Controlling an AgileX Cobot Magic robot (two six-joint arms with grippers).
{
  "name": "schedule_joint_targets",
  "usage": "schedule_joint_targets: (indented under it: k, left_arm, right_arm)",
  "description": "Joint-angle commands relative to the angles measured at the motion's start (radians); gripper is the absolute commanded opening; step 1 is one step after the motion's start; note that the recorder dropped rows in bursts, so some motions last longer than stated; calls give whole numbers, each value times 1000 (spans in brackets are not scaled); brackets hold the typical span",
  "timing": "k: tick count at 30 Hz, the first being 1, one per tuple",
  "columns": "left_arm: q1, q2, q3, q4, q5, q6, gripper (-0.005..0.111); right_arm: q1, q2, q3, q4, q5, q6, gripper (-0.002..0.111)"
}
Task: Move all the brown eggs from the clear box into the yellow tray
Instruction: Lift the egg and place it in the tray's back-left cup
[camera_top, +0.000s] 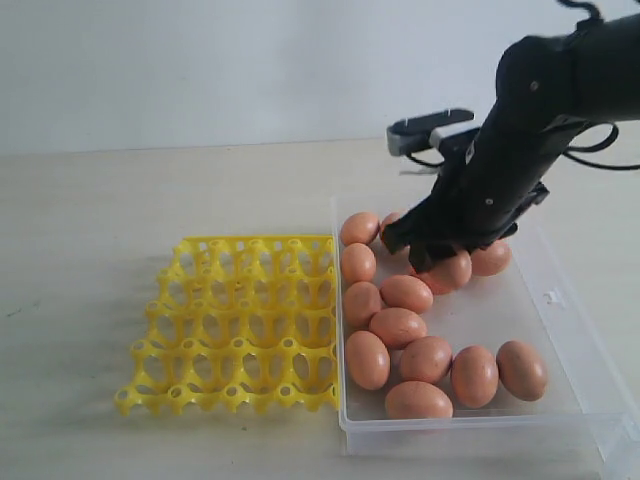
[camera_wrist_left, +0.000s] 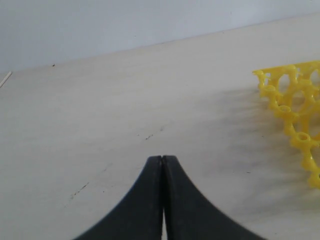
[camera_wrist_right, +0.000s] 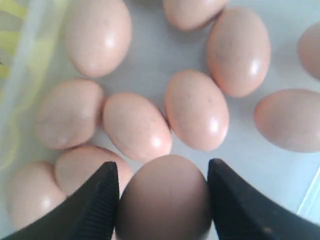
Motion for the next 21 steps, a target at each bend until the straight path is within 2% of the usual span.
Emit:
schedule_joint_targets:
  k: [1,5,10,14,17,21]
  left_arm:
    - [2,1,-4,-2,-9,-3,0]
    - [2,1,-4,-2,-9,-3,0]
    - [2,1,-4,-2,-9,-3,0]
    - [2,1,-4,-2,-9,-3,0]
    - [2,1,-4,-2,-9,-3,0]
    - [2,1,-4,-2,-9,-3,0]
  right_arm:
    - [40,-135,1,27,-84,-20,0]
    - [148,-181,1,73,-327,-20,0]
    - [322,-43,1,80,-731,2,0]
    - [383,94,1,55,-1009,30,0]
    - [394,193,-1,-41,-1233,161,0]
    - [394,280,-61,-70,-1217,221,0]
